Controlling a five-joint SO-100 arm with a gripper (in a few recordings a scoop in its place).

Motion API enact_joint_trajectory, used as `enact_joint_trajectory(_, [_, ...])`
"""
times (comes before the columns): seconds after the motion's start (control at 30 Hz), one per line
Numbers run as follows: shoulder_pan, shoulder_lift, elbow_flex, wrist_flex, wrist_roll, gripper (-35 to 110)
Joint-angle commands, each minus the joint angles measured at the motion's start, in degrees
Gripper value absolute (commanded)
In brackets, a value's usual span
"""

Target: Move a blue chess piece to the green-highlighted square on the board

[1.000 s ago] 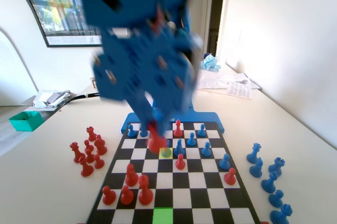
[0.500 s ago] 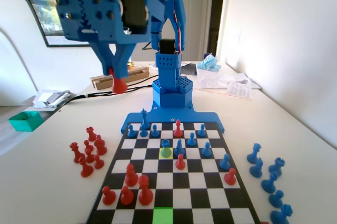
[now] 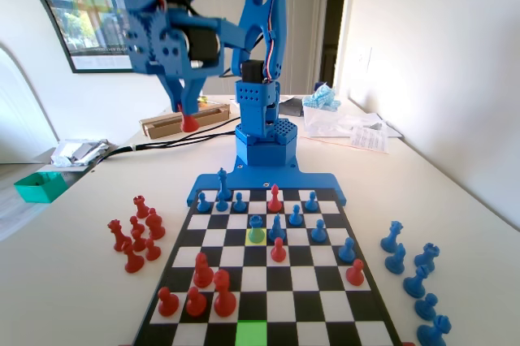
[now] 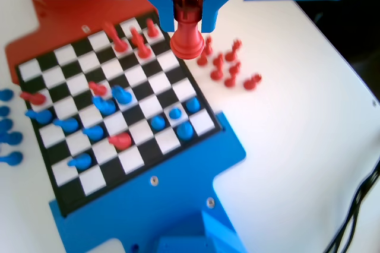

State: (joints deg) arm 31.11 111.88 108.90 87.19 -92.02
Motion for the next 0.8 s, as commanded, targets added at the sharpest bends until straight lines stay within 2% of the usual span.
enact_joint_trajectory(0.0, [4.2,4.6,2.8,-1.8,-1.6,1])
enact_joint_trajectory(0.37, [11.9,1.0,13.7,-15.7,-2.0,1])
enact_joint_trajectory(0.77, [15.9,-11.9,17.8,-31.7,-1.8,1])
